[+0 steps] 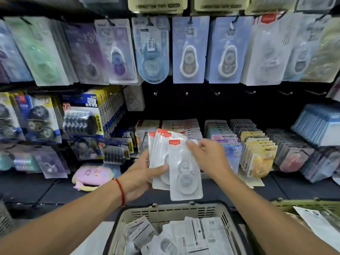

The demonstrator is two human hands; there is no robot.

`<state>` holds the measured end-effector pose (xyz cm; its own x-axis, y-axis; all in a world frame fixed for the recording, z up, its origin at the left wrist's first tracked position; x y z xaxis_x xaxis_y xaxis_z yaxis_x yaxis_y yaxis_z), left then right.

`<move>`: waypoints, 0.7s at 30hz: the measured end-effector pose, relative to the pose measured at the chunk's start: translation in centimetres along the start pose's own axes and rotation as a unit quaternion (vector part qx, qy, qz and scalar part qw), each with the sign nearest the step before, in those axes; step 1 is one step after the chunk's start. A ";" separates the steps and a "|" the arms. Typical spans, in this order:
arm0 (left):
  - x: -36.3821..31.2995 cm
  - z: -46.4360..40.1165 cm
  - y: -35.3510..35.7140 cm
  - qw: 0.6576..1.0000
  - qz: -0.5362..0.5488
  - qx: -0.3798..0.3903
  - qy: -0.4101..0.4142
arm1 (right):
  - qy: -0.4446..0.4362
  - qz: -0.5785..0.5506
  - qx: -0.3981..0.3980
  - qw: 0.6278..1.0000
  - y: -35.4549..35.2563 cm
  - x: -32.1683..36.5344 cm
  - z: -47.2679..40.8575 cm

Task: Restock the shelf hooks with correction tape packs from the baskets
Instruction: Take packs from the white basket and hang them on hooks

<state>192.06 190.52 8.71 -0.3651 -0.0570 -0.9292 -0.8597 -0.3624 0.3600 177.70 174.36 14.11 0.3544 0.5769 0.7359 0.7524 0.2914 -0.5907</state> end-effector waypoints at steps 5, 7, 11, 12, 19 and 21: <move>0.1 -1.0 -0.2 1.000 -0.006 -0.014 -0.002 | 0.076 -0.121 0.006 0.990 1.7 0.8 -0.8; -0.6 -1.2 -0.8 0.999 0.021 -0.023 0.019 | 0.095 -0.203 0.048 0.973 2.0 1.0 -0.9; -3.0 -0.9 -2.5 0.993 0.068 -0.050 0.081 | 0.033 -0.169 0.122 0.978 3.3 2.4 -0.1; -3.6 -0.7 -2.9 0.991 0.077 -0.062 0.095 | 0.025 -0.184 0.123 0.975 3.8 2.8 -0.1; -7.1 1.3 -4.2 0.966 0.083 -0.179 0.164 | 0.017 -0.255 0.073 0.964 5.5 6.0 -1.6; -8.6 1.6 -5.4 0.945 0.061 -0.254 0.197 | 0.011 -0.251 0.040 0.967 5.0 6.4 -2.7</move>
<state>199.31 194.46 14.88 -0.2035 -0.4327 -0.8783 -0.5011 -0.7246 0.4731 185.19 177.41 16.76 -0.0317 0.3314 0.9430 0.7871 0.5897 -0.1808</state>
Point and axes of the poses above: each hand's wrist, its own z-axis away from the middle knuckle, its own y-axis out of the palm, x = y × z, the point moved 6 cm from there along -z, towards the middle knuckle, and after that the axes turned 4 degrees about z, right-handed, at the moved point
